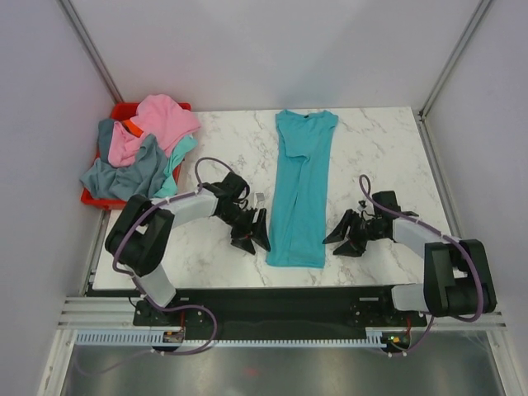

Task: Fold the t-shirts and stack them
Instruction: Fold the tshirt

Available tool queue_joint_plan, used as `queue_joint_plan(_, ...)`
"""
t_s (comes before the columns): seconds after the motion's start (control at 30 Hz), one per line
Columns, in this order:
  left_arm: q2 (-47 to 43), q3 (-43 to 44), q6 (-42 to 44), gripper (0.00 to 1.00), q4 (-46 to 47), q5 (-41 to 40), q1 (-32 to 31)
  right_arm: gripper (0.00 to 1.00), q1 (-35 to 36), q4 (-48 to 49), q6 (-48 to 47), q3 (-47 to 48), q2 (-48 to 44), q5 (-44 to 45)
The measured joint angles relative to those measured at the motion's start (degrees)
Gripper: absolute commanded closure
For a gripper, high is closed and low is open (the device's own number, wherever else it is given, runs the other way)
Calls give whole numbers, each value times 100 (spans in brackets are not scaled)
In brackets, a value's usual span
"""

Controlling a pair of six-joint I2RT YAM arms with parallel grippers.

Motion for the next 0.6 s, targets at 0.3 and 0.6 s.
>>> queue_joint_plan(0.3,527,160,-299,33,463,197,2,41,168,28,44,-39,494,195)
queue_joint_plan(0.6,640,157,-415,38,575,302,-9,45,433,111,94,-39,603,138)
